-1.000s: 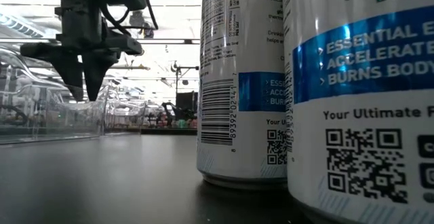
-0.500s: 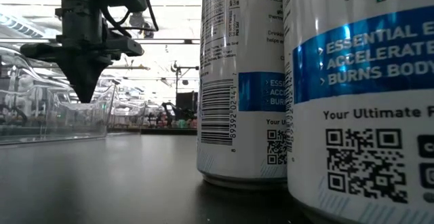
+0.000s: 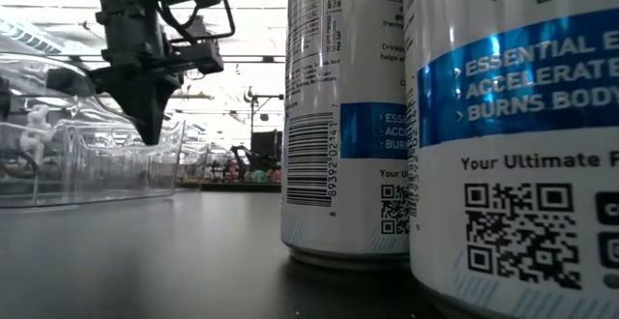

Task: Sort soda cans
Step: Move the bottom transparent bin to the center of the table. Move the top left transparent bin to the left of the bottom transparent bin

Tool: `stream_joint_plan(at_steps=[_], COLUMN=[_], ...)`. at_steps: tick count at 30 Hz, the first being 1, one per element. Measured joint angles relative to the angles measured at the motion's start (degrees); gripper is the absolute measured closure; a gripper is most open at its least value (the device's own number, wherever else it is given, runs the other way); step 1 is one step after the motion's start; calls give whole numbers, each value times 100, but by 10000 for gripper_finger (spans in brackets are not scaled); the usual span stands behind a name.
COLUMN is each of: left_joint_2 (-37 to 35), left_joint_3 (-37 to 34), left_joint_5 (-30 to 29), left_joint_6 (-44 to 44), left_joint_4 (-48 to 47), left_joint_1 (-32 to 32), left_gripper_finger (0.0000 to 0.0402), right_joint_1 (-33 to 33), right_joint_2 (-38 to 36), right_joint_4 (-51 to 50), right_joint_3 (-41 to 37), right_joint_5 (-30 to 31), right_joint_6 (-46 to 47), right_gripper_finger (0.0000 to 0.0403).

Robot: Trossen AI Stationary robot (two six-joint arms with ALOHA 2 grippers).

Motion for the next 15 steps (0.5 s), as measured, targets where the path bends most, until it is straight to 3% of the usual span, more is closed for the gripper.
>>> stream_joint_plan(at_steps=[15], left_joint_2=[1491], left_joint_3=[1972], left_joint_5=[-189], left_joint_6=[607], left_joint_4=[-381], left_joint_1=[270], left_gripper_finger=[394], right_joint_1=[0], right_joint_2=[0], right_joint_4=[-9], right_joint_3=[0], right_joint_5=[-2], right_joint_6=[-122], right_gripper_finger=[296])
